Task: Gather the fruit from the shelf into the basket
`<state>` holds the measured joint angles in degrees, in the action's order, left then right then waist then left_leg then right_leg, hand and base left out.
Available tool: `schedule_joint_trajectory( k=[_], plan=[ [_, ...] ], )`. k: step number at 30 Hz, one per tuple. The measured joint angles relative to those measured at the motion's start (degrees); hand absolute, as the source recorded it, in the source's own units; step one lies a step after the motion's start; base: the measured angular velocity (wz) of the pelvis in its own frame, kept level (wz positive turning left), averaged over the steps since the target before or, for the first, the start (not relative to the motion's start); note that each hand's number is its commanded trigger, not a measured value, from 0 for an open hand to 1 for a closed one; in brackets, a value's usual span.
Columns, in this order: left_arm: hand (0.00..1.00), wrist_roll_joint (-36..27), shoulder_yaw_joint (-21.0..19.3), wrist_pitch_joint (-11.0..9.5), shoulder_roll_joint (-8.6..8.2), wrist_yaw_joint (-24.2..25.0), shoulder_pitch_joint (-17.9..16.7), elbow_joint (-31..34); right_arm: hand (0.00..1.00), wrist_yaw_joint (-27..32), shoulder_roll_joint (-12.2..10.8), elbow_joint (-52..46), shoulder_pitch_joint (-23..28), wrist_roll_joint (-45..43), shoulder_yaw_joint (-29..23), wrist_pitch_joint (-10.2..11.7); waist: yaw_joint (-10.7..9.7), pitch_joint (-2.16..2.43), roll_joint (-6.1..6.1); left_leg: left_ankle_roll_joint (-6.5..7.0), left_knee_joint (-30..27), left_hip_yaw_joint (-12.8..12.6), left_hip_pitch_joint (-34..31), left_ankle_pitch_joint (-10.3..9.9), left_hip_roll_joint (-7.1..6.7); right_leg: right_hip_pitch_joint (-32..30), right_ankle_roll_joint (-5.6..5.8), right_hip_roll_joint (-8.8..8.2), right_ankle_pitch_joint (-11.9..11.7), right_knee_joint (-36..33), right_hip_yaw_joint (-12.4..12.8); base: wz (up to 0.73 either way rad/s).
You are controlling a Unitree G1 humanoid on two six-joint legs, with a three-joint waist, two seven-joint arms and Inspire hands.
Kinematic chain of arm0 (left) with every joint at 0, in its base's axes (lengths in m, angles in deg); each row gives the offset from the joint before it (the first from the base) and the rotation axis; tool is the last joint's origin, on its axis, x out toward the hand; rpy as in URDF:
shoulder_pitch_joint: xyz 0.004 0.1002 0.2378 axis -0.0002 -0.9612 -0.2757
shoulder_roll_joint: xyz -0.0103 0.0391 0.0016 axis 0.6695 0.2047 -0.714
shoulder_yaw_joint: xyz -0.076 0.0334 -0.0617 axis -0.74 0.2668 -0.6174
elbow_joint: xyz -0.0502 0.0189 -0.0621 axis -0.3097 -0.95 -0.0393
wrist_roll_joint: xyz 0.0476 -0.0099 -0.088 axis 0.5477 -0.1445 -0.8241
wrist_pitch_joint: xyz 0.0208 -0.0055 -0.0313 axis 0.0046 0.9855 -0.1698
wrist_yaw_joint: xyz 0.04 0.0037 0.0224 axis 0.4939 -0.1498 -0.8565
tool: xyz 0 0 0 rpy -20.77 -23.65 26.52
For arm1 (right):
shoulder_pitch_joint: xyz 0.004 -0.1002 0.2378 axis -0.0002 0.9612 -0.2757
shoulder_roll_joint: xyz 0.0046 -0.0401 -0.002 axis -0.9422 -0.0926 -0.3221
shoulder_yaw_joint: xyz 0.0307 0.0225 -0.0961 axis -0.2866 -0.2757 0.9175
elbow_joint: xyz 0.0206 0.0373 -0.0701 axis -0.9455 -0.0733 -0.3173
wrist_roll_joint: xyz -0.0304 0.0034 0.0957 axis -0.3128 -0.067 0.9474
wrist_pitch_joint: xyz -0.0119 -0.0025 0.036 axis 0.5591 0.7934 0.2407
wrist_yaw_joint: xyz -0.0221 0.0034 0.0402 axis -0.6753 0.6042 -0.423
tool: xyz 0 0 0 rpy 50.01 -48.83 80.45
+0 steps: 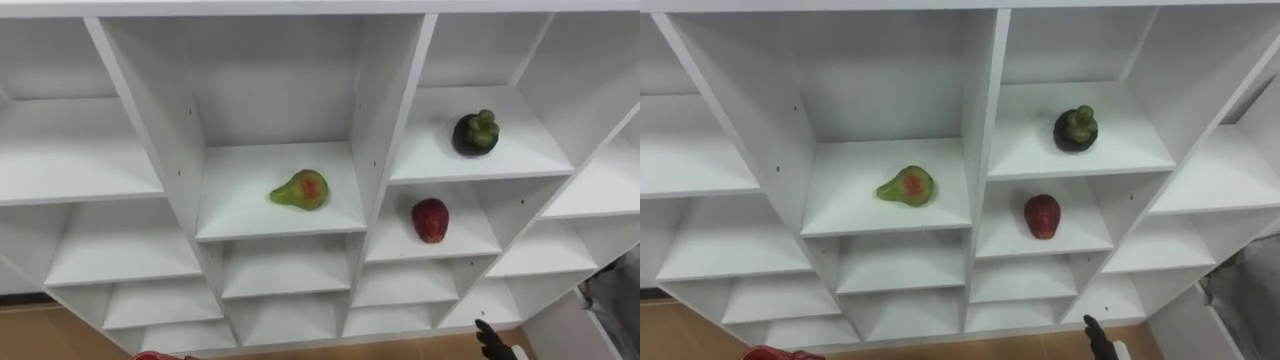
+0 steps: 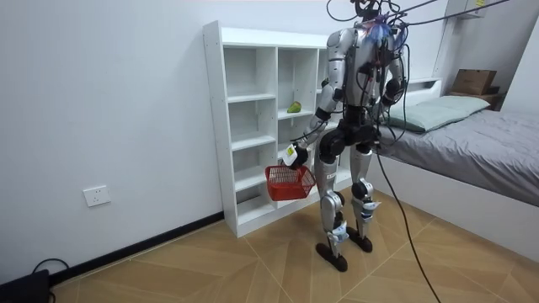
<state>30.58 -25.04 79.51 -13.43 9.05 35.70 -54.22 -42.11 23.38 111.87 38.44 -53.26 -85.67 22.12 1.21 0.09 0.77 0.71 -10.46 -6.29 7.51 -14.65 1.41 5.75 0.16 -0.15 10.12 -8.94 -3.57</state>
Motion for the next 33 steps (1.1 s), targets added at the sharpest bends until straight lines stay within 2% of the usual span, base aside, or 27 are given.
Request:
schedule_joint_trajectory(
  k=[3,8,12,15,19,23,28,33],
  plan=[
    [1.0,-0.04,0.0,-0.69,-0.07,-0.31,-1.53,1.86,0.0,1.06,-0.23,-5.63,2.12,-0.05,0.0,0.53,-0.87,0.03,-0.3,0.0,0.19,-0.16,0.0,0.0,0.03,-0.13,-0.01,0.1,-0.01,-0.15,0.36,-0.06],
    [1.0,-1.25,0.26,-1.05,-0.03,-0.32,-1.87,1.85,0.0,3.93,-0.32,-13.2,3.44,-0.36,0.03,1.44,-1.18,0.06,-0.76,0.0,0.72,-1.64,-0.03,0.0,0.14,-1.42,-0.01,0.29,-0.01,-0.93,1.68,-0.15],
    [1.0,-2.89,1.33,-1.23,0.03,-0.33,-1.88,1.87,0.0,6.15,-0.58,-18.3,4.51,-0.55,0.07,2.22,-1.54,0.09,-0.76,0.02,0.82,-1.77,-0.17,0.01,0.06,-2.11,0.02,0.27,-0.02,-1.02,1.94,-0.05],
    [1.0,-2.86,2.16,-1.25,0.11,-0.34,-1.87,1.87,0.0,9.24,-0.6,-24.08,6.1,-1.82,0.07,2.59,-1.69,0.3,-1.15,0.03,0.8,-1.77,-0.75,0.02,0.05,-2.83,0.03,0.31,-0.05,-0.97,2.18,-0.04],
    [1.0,-2.87,2.79,-1.6,0.1,-0.37,-2.12,1.74,0.0,13.13,-0.57,-26.23,6.06,-2.31,-0.02,4.68,-2.61,0.49,-1.65,0.03,0.79,-1.77,-0.78,0.03,0.04,-2.82,0.03,0.34,-0.05,-0.8,2.3,0.0],
    [1.0,-3.12,3.2,-2.42,0.11,-0.5,-1.77,0.38,0.0,15.12,-0.6,-26.37,6.03,-2.22,0.13,4.86,-2.37,0.47,-2.11,0.03,0.82,-2.26,-0.39,0.03,0.07,-2.81,0.03,0.45,-0.05,-0.89,3.13,-0.1],
    [1.0,-3.61,3.72,-2.43,0.21,-0.59,-1.51,-1.23,0.0,16.63,-0.55,-32.34,5.96,-1.74,0.13,5.07,-2.37,0.31,-2.02,0.03,0.84,-2.83,-0.36,0.03,0.1,-2.97,0.03,0.5,-0.05,-1.25,3.41,-0.04],
    [1.0,-3.98,4.03,-2.42,0.49,-0.3,-2.11,-1.22,0.0,18.45,-0.54,-35.12,5.83,-4.05,0.74,5.63,-2.26,0.27,-1.25,0.04,0.88,-2.85,-0.19,0.03,0.1,-2.85,0.04,0.52,-0.05,-1.69,3.44,0.0]
  ],
)
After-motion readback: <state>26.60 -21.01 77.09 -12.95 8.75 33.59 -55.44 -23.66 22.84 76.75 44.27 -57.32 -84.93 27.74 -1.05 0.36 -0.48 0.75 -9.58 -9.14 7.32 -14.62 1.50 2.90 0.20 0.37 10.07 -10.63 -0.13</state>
